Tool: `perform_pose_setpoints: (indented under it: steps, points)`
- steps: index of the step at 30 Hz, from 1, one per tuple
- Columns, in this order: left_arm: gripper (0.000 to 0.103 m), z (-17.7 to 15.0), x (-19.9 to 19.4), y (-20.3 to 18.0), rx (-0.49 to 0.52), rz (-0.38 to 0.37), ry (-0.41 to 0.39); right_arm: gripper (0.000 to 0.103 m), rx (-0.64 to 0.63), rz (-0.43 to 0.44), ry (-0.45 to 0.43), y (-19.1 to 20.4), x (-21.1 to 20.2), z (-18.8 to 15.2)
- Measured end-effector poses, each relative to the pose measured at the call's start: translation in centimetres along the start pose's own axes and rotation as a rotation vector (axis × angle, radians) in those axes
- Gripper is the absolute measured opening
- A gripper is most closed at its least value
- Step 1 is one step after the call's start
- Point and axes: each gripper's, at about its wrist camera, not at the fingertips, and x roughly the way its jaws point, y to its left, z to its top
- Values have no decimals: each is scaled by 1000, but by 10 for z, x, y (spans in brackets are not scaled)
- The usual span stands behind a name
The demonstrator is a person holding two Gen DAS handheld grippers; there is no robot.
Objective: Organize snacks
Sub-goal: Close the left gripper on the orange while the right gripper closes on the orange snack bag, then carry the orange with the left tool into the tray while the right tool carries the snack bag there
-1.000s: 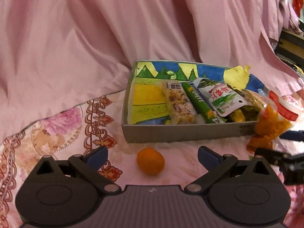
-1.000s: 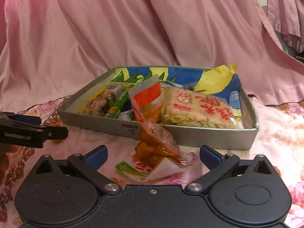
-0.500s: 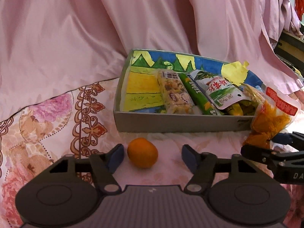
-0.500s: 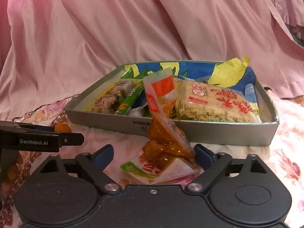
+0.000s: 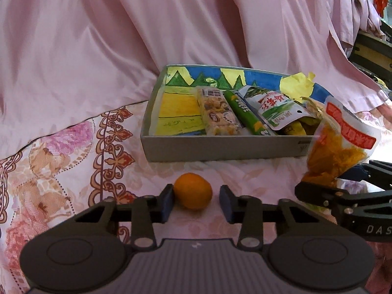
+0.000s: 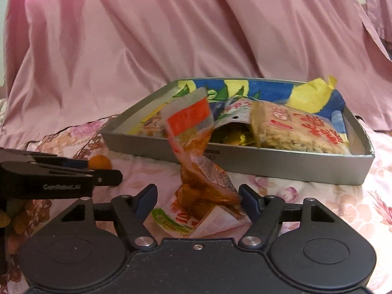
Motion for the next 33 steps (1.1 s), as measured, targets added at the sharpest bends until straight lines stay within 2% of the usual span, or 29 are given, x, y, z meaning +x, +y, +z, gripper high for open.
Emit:
perform_pose_setpoints:
  steps: [2,3,4,8,11,15,21,28,33]
  points:
    - [36,2,0,0,0,2,4,66,4,-2,-6,-1,-1,1]
    - [35,2,0,0,-6,1,4,58,11,-3,-6,-1,-2,1]
    - [35,2,-1,0,-12,1,4,56,19,-10,-7,-3,-2,1]
    - [35,0,-4,-2,-23,-2,3,56,7,-5,8,-2,0,0]
    - [35,-1,-7,-3,-31,-13,6,61,-12,-1,28,0,2,0]
    - [35,-2,-11,-5,-34,-24,3,55,6,5,23,-2,1,-2]
    - [35,0,-20,-5,-48,-42,-9,54,-2,-10,6,1,-6,-4]
    - [35,10,-31,-5,-74,-54,-47,53,-41,-41,-80,10,-26,-6]
    - [35,33,-31,0,-115,-60,-86,54,-26,-50,-165,8,-41,6]
